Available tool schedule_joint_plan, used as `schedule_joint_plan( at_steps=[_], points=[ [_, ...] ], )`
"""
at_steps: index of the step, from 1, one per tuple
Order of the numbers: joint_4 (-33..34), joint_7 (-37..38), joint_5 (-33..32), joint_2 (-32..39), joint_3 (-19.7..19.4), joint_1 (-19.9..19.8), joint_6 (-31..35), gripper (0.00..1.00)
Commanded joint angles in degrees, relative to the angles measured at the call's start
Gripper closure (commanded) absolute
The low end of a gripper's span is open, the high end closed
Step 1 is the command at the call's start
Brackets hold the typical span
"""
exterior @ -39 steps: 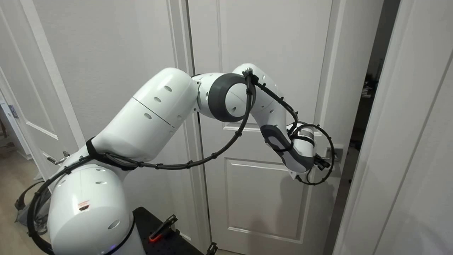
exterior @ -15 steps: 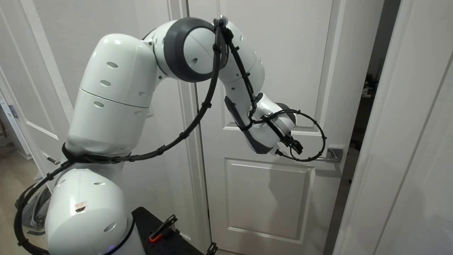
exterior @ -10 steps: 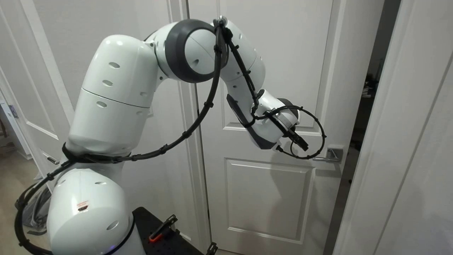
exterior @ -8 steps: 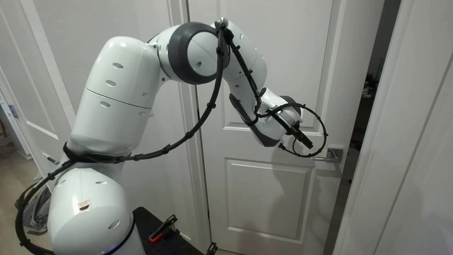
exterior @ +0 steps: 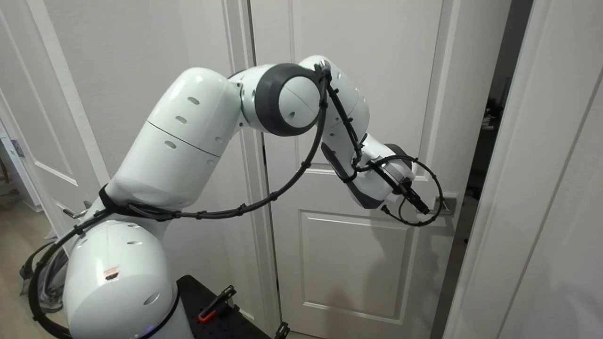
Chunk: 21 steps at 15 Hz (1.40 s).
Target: Close the door and turn off the light
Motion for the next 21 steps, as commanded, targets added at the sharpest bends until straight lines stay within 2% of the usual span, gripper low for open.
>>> schedule_joint_plan(
  at_steps=[1,5,9,10,11,12,17,20,21],
  points=[
    [6.97,4.14,-0.4,5.69,-1.28,0.4,0.17,0.0],
    [13.35,9.11,-0.88,11.02,-2.47,0.54,0.97,0.0],
    [18.07,10.5,-0.36,15.5,-2.69,0.54,-0.19,0.0],
    [18.63,9.51,0.33,16.02,-2.47,0.57,-1.68,0.25],
    [19.18,9.33,0.59,16.54,-2.43,0.51,-2.24,0.26],
    [19.6,9.7,0.53,16.74,-2.58,0.59,-2.66,0.32],
    [20.1,9.9,0.27,16.13,-2.84,0.51,-3.93,0.73],
    [18.16,7.13,1.58,14.71,-2.1,0.0,-6.63,0.95],
    [17.37,6.28,2.24,14.36,-1.8,-0.17,-7.77,0.98]
  ],
)
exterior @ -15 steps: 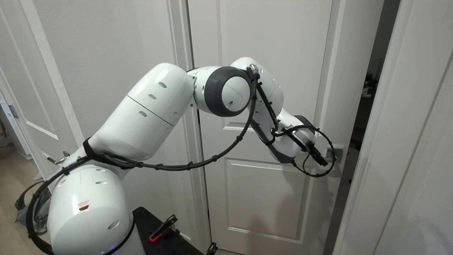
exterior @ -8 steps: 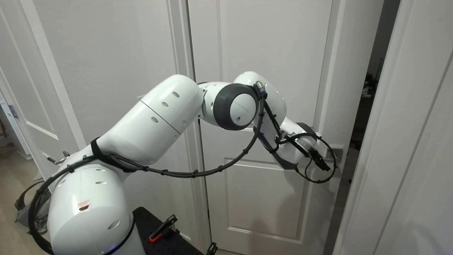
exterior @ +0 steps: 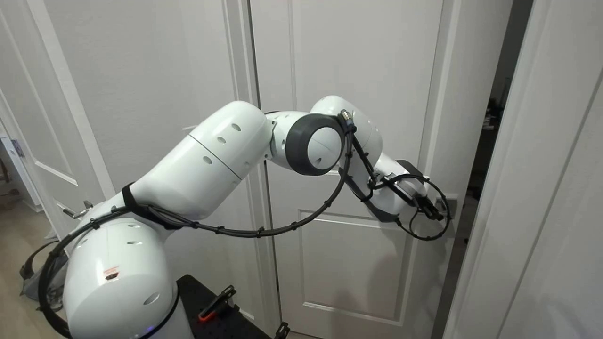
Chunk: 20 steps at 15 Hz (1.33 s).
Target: Close the door and turn off the light
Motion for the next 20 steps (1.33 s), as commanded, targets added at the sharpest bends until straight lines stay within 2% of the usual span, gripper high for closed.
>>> schedule_joint_plan(
  at_steps=[1,4,5,12,17,20],
  points=[
    [-3.02,-3.2,1.93,-2.34,0.54,-0.26,-4.64,0.95],
    [-5.62,-7.27,3.22,-4.12,1.55,-0.74,-7.59,0.94],
    [-6.68,-9.92,7.35,-4.7,-1.6,1.44,-6.96,0.94],
    [-16.31,-21.9,19.17,-11.41,-6.86,5.25,-8.12,0.94],
    [-24.16,-23.34,20.45,-16.5,-12.03,9.02,-7.61,0.94],
    [-28.5,-24.15,19.94,-19.49,-13.61,9.32,-6.45,0.94]
  ],
)
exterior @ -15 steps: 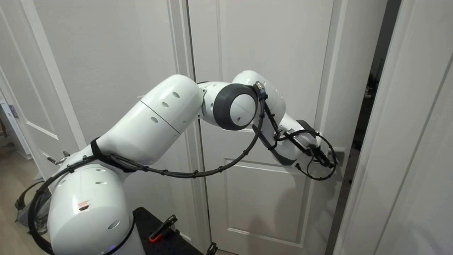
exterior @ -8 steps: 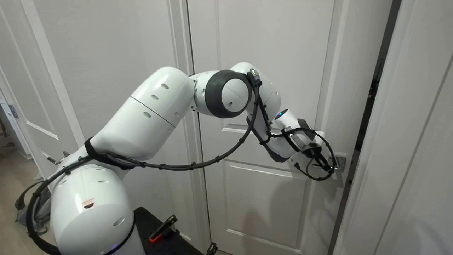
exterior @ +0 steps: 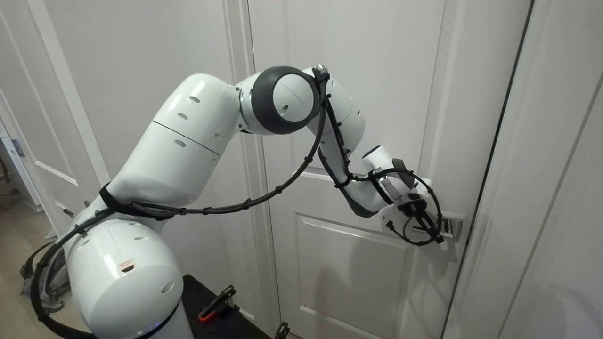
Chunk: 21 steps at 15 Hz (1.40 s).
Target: Close the door and turn off the light
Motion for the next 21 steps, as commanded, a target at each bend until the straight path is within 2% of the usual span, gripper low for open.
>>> schedule_joint_plan(
  at_steps=[1,7,8,13,14,15,18,20,21],
  points=[
    [-7.69,-4.9,-0.46,-7.32,-3.49,0.69,0.45,0.94],
    [-15.63,-9.93,-0.91,-13.24,-5.42,-1.37,5.26,0.94],
    [-16.82,-9.37,-2.75,-14.24,-4.48,-2.73,5.72,0.94],
    [-19.82,-10.16,-3.63,-16.08,-4.99,-4.62,10.57,0.94],
    [-19.99,-10.68,-3.28,-16.31,-4.55,-5.18,11.34,0.52],
    [-20.15,-10.44,-3.73,-16.3,-4.7,-5.51,13.35,0.51],
    [-19.91,-8.77,-6.74,-17.17,-7.55,-5.73,19.54,0.29],
    [-20.75,-10.37,-8.0,-20.35,-9.58,-7.52,21.27,0.16],
    [-21.73,-12.84,-7.58,-22.81,-9.4,-9.26,21.36,0.07]
  ],
)
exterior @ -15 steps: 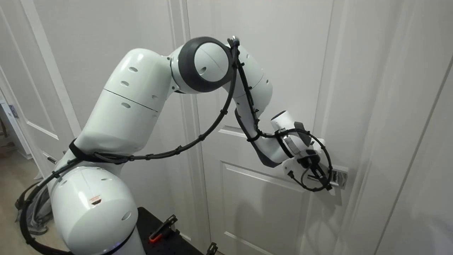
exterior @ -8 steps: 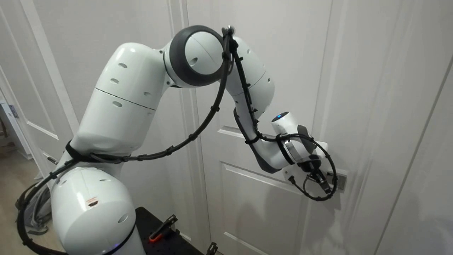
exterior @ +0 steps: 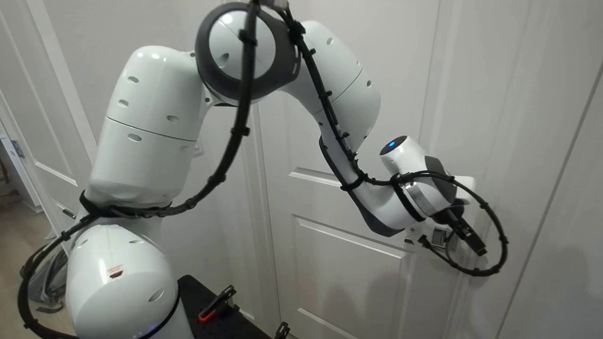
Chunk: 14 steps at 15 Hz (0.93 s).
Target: Close the door and turn off the light
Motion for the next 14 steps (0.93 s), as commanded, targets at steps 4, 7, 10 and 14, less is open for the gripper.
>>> schedule_joint_plan(
  at_steps=[4,7,10,14],
  points=[
    [-11.13,-21.08,7.38,-15.59,3.69,-9.11,1.21,0.0],
    [-16.44,-34.42,15.86,-20.42,13.63,-17.31,-1.6,0.0],
    [-18.82,-48.61,29.09,-23.37,21.97,-22.08,-4.35,0.0],
    [-17.8,-67.87,50.76,-26.39,31.34,-25.11,-11.49,0.0]
  ],
)
